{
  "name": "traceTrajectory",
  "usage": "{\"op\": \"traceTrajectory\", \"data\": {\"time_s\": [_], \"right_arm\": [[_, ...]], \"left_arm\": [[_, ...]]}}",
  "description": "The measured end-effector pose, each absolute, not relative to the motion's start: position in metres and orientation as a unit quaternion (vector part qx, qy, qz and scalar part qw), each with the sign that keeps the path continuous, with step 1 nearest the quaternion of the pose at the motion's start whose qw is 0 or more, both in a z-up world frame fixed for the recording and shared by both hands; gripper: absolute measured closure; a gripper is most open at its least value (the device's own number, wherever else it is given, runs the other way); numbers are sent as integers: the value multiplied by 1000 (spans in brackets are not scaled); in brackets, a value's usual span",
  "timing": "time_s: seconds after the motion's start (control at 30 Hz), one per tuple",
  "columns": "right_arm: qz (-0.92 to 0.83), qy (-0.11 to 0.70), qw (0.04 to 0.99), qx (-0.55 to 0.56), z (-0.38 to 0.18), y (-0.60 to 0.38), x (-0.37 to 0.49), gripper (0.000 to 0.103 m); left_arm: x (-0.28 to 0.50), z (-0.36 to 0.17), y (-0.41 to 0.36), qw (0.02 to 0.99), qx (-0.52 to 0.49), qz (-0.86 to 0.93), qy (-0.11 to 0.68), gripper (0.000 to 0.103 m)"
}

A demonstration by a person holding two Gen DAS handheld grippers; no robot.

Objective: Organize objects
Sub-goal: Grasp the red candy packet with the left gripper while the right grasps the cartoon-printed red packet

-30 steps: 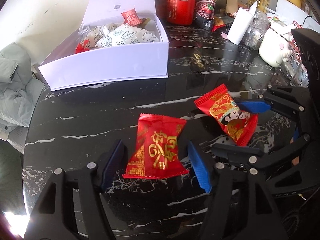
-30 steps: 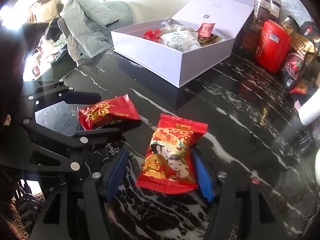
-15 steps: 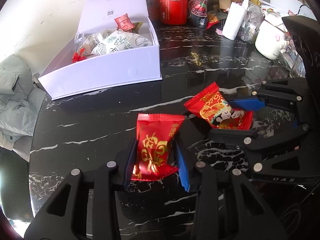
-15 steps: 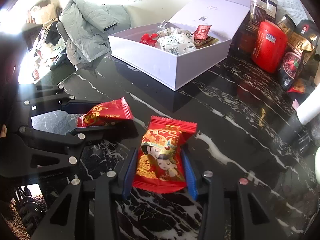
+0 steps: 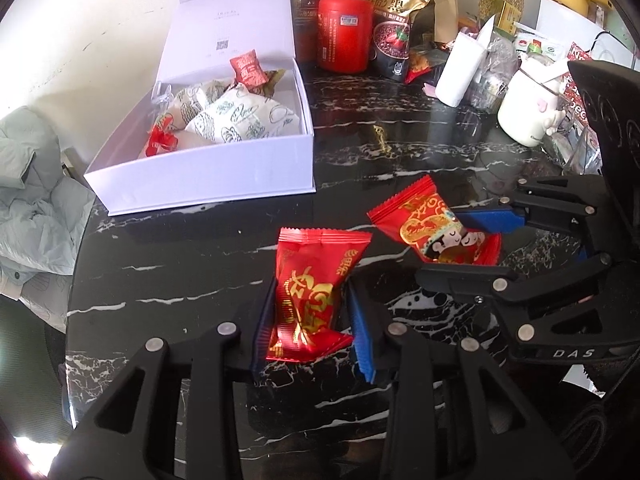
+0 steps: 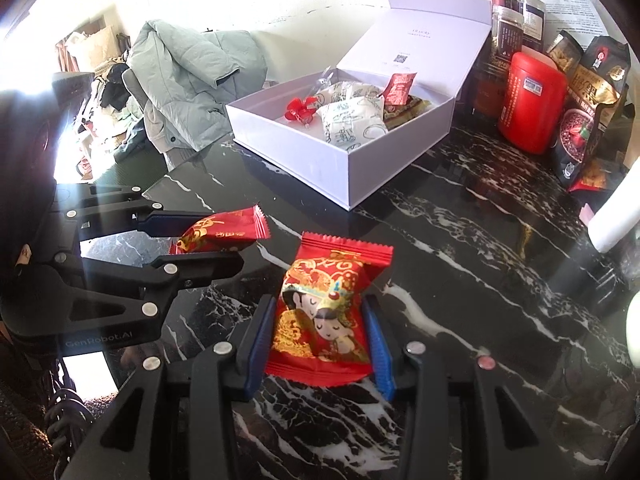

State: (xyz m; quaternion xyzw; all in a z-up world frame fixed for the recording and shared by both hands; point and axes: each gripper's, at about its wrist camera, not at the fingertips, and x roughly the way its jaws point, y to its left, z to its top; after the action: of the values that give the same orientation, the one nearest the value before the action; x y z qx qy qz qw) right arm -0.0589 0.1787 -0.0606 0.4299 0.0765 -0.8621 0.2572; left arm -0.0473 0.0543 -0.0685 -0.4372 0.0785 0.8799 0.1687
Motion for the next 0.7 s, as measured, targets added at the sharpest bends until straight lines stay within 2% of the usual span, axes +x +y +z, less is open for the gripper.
{"op": "traceTrajectory", "data": {"time_s": [0.7], "right_arm": [[-871, 76, 273, 402, -26, 185, -54, 59]], "left_arm": [[-50, -36, 53, 175, -413, 891, 63, 70]]}}
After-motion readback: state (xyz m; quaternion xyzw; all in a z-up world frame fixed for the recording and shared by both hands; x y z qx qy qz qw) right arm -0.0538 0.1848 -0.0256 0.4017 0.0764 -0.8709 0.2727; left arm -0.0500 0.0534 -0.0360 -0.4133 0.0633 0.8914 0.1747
